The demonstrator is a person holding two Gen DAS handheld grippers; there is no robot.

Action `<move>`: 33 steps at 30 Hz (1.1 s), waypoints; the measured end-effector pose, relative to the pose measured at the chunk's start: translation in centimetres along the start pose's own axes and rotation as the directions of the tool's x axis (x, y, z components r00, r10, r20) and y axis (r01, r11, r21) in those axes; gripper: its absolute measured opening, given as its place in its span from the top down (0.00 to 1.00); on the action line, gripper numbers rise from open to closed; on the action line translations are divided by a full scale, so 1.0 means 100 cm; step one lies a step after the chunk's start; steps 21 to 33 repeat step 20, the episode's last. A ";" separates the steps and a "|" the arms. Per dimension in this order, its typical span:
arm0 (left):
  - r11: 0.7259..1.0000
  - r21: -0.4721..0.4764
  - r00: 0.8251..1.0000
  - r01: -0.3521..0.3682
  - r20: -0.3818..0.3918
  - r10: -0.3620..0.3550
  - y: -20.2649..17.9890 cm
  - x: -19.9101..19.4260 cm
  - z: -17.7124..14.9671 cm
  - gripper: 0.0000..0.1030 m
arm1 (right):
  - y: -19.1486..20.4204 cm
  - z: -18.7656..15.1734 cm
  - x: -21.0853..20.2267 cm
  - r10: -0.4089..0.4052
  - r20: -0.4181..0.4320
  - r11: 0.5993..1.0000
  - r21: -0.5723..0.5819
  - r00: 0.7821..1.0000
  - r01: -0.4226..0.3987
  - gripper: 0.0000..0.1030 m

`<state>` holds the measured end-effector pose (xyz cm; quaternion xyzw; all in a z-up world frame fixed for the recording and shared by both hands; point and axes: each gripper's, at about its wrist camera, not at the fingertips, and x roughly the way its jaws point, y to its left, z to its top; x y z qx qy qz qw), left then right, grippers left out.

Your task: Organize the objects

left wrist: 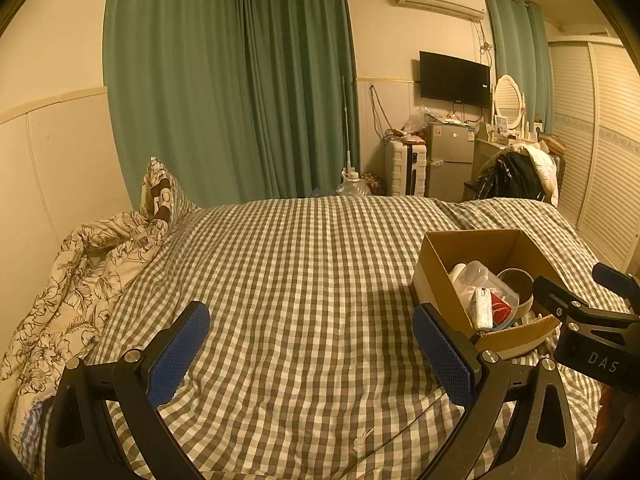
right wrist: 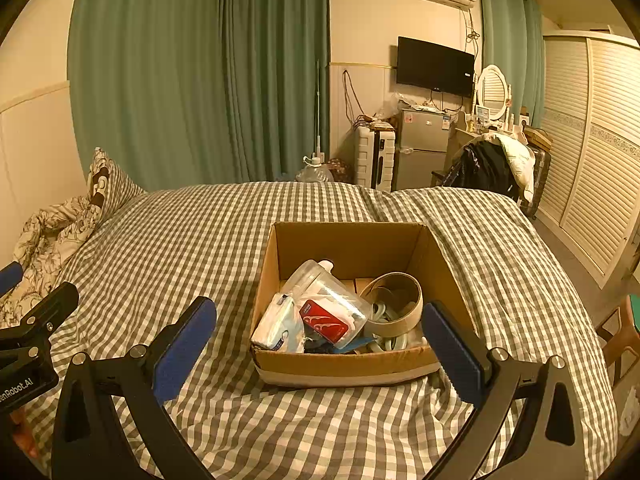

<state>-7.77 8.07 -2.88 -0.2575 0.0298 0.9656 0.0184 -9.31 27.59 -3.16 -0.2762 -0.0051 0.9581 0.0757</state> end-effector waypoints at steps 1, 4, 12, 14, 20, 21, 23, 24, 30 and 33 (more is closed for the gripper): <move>1.000 0.000 1.000 0.000 -0.001 0.000 0.000 0.000 0.000 0.00 | 0.000 0.000 0.000 0.000 -0.001 1.000 0.000 1.000 0.000 0.00; 1.000 0.001 1.000 0.000 -0.004 0.000 -0.001 0.001 -0.001 0.00 | 0.000 -0.001 0.001 0.000 -0.002 1.000 0.000 1.000 0.000 0.00; 1.000 0.000 1.000 0.001 -0.005 -0.001 0.000 0.001 0.000 0.00 | 0.000 -0.003 0.003 0.003 -0.011 1.000 -0.001 1.000 -0.003 0.00; 1.000 0.000 1.000 0.002 -0.007 -0.002 -0.001 0.001 -0.001 0.00 | 0.000 -0.003 0.003 0.003 -0.013 1.000 -0.001 1.000 -0.003 0.00; 1.000 -0.007 1.000 0.008 -0.011 -0.008 -0.001 0.002 -0.003 0.00 | -0.001 -0.002 0.004 0.004 -0.017 1.000 -0.001 1.000 -0.005 0.00; 1.000 -0.007 1.000 0.008 -0.011 -0.008 -0.001 0.002 -0.003 0.00 | -0.001 -0.002 0.004 0.004 -0.017 1.000 -0.001 1.000 -0.005 0.00; 1.000 -0.007 1.000 0.008 -0.011 -0.008 -0.001 0.002 -0.003 0.00 | -0.001 -0.002 0.004 0.004 -0.017 1.000 -0.001 1.000 -0.005 0.00; 1.000 -0.007 1.000 0.008 -0.011 -0.008 -0.001 0.002 -0.003 0.00 | -0.001 -0.002 0.004 0.004 -0.017 1.000 -0.001 1.000 -0.005 0.00; 1.000 -0.007 1.000 0.008 -0.011 -0.008 -0.001 0.002 -0.003 0.00 | -0.001 -0.002 0.004 0.004 -0.017 1.000 -0.001 1.000 -0.005 0.00; 1.000 -0.007 1.000 0.008 -0.011 -0.008 -0.001 0.002 -0.003 0.00 | -0.001 -0.002 0.004 0.004 -0.017 1.000 -0.001 1.000 -0.005 0.00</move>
